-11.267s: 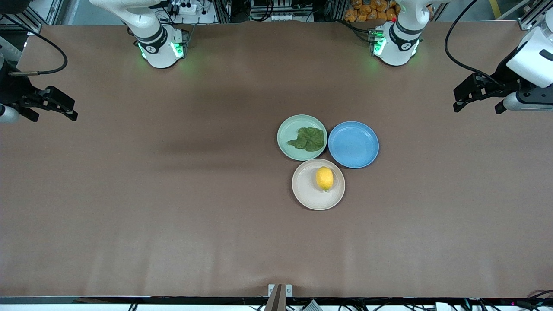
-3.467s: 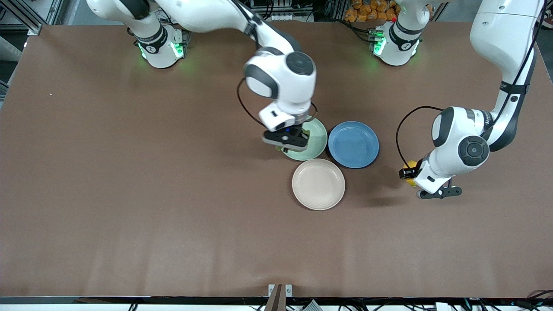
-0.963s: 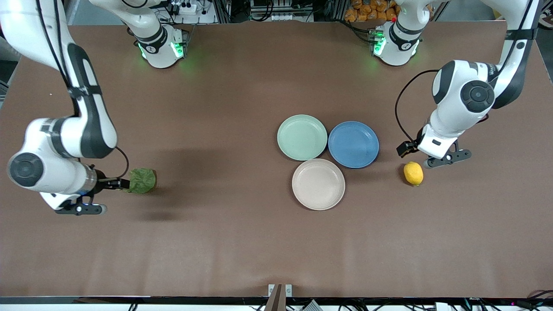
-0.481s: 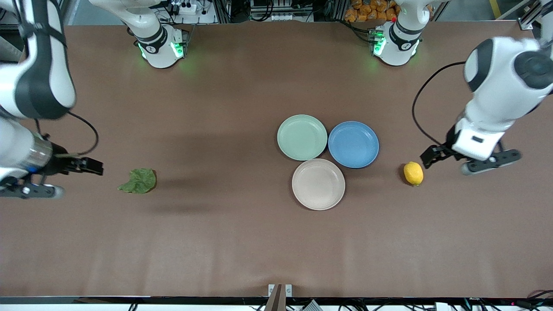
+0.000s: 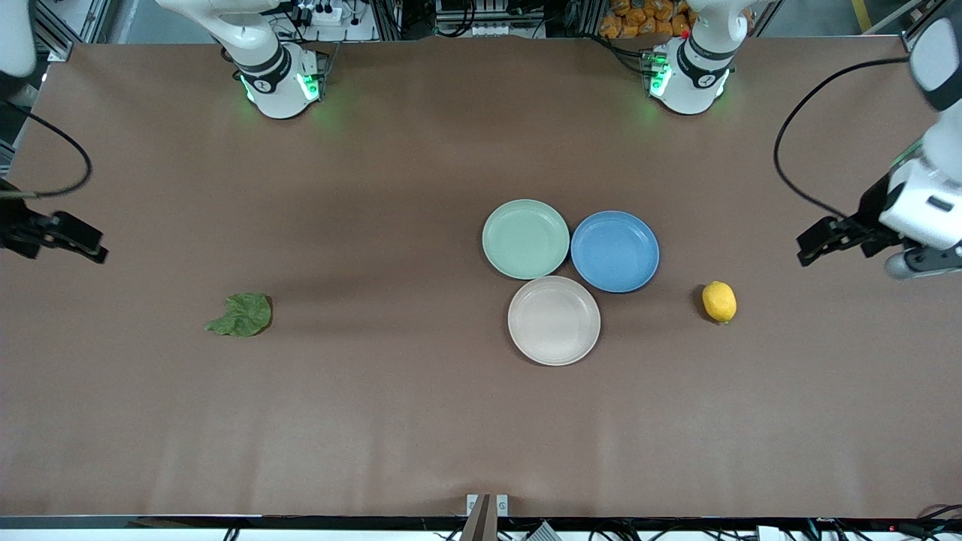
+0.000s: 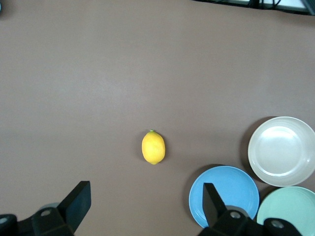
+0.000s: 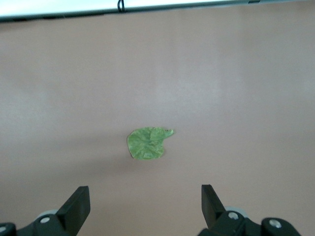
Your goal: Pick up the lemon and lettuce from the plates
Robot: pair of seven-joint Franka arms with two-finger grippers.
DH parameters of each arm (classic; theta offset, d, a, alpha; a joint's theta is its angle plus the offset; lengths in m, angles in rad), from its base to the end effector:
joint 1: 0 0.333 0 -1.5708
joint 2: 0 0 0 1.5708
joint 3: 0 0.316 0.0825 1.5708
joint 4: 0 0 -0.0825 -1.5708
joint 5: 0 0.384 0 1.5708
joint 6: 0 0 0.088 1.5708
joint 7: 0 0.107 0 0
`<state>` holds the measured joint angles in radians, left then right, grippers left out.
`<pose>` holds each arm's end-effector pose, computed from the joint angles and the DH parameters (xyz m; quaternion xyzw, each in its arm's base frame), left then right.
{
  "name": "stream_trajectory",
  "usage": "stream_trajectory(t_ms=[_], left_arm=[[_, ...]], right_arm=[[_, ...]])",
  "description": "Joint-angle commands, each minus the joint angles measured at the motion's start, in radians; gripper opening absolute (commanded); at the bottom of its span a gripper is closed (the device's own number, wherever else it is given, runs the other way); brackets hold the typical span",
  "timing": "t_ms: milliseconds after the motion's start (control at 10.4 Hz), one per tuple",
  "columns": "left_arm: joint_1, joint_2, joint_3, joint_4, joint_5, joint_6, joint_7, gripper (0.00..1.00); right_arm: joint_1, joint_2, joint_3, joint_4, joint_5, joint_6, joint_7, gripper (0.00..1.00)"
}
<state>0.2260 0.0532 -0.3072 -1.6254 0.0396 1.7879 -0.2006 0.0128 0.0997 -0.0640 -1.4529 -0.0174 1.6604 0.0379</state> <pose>0.5870 -0.0400 0.5896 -0.9967 -0.0570 -0.0569 0.0036 0.5942 -0.0301 0.6319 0.9975 -0.0438 0.0539 0.0122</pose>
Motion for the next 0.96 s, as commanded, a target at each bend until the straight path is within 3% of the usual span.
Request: stream_trajectory(t_ms=[0, 96, 193, 289, 385, 578, 867], left_arm=[[0.004, -0.019, -0.006, 0.067, -0.035, -0.111, 0.035, 1.00], [-0.010, -0.027, 0.006, 0.091, -0.052, -0.122, 0.035, 1.00], [-0.081, -0.047, 0.061, 0.091, -0.052, -0.122, 0.035, 1.00], [-0.202, -0.052, 0.182, 0.091, -0.055, -0.122, 0.033, 1.00], [-0.271, -0.056, 0.257, 0.091, -0.055, -0.124, 0.033, 1.00], [-0.267, -0.062, 0.254, 0.099, -0.067, -0.183, 0.039, 1.00], [-0.269, -0.061, 0.255, 0.137, -0.070, -0.242, 0.110, 1.00]], right_arm=[[-0.011, -0.076, -0.003, -0.029, 0.025, -0.037, -0.015, 1.00], [-0.010, -0.093, -0.004, -0.029, 0.027, -0.051, -0.015, 1.00], [-0.011, -0.097, -0.005, -0.023, 0.030, -0.062, -0.015, 1.00], [-0.011, -0.097, -0.005, -0.023, 0.031, -0.065, -0.036, 1.00], [-0.011, -0.097, -0.004, -0.021, 0.033, -0.086, -0.047, 1.00], [-0.014, -0.101, -0.005, -0.021, 0.089, -0.160, -0.047, 1.00], [-0.014, -0.141, -0.005, -0.082, 0.083, -0.166, -0.099, 1.00]])
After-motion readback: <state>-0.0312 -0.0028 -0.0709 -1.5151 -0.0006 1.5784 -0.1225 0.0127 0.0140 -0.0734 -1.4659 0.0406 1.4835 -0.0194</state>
